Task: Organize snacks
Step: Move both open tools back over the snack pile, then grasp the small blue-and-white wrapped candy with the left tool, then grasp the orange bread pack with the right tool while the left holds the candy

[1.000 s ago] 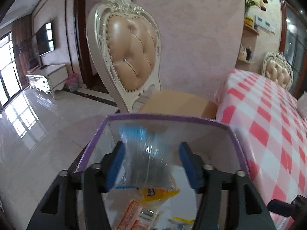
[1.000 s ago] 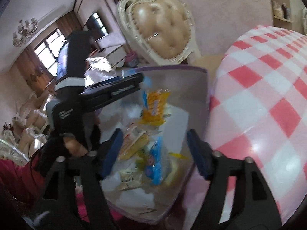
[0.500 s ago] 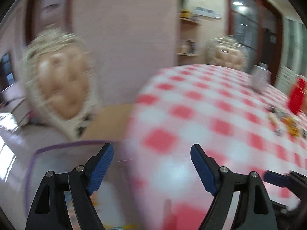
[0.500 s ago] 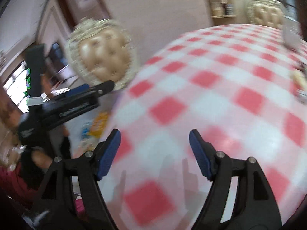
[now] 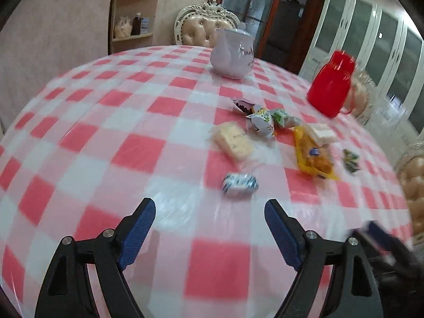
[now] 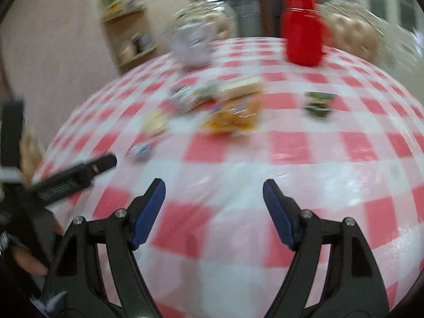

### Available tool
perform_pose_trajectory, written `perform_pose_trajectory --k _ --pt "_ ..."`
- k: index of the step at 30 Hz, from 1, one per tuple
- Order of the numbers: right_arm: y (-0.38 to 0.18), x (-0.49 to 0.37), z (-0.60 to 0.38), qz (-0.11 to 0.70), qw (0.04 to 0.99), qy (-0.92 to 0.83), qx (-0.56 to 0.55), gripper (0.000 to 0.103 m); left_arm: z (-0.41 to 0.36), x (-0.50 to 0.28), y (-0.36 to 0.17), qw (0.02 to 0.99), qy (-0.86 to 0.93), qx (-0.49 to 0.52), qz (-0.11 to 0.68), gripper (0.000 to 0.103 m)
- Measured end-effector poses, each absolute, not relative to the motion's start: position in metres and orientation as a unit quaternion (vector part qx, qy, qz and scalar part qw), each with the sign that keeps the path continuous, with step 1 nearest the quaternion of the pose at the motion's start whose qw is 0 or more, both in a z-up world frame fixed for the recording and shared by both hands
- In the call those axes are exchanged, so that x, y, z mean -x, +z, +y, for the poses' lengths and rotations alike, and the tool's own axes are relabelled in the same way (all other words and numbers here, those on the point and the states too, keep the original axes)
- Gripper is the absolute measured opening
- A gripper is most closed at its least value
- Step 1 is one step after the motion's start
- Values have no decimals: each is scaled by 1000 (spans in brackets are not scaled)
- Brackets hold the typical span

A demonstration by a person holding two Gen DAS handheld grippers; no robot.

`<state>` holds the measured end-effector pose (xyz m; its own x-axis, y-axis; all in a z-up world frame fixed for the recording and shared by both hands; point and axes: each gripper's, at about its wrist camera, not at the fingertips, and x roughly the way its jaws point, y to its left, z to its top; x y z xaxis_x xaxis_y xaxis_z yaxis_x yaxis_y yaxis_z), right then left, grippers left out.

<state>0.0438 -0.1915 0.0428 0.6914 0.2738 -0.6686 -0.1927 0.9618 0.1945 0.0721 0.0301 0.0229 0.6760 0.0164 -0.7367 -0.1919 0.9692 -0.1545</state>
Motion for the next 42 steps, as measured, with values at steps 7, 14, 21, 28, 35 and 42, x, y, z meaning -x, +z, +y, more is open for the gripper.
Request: perform_pose_trajectory --k 7,14,21,28,35,42 --pt "47 -61 -245 373 914 106 -116 78 9 -112 11 906 66 63 413 77" --pt "24 -73 -258 399 905 99 -112 78 17 -109 6 902 26 71 425 35" --pt "23 -95 -244 398 901 117 -125 79 26 -101 20 912 25 88 401 35" --pt "23 -121 -200 400 902 101 -124 81 33 -93 38 919 18 108 378 35" --pt "22 -167 -150 405 910 37 -78 81 39 -95 37 917 8 121 380 35" --pt "26 -193 -181 389 906 0 -169 83 46 -97 35 910 2 144 389 35"
